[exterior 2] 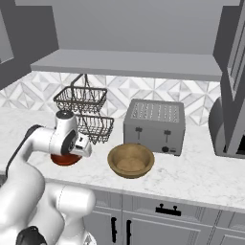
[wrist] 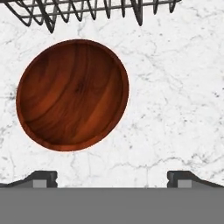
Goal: Pick up the bowls on the counter and stack them on top of one another in the open cabinet. Place the smaller bowl on top of the larger bowl.
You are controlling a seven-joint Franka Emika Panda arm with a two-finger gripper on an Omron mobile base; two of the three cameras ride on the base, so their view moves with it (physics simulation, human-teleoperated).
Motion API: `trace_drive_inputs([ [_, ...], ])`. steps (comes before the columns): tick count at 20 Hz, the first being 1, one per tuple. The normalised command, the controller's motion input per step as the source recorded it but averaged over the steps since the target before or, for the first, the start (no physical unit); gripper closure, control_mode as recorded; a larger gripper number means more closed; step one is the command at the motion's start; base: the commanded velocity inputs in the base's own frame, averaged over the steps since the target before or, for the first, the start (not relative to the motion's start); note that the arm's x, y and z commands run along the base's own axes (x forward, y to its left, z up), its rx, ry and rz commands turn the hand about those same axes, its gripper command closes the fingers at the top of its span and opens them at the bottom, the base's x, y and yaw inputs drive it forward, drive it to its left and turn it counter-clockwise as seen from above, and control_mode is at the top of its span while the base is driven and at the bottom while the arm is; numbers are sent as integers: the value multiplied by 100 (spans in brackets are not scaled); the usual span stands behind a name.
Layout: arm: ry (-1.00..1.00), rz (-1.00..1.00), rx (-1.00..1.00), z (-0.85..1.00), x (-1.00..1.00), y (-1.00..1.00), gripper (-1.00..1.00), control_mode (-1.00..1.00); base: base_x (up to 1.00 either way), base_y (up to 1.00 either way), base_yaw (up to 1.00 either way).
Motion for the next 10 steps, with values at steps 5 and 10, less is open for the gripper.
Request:
trace_drive_inputs([
  [5, 7, 0, 1, -29, 46, 0, -100, -100, 0, 0, 0],
  [10, 6, 0, 2, -20, 42, 0, -100, -100, 0, 0, 0],
])
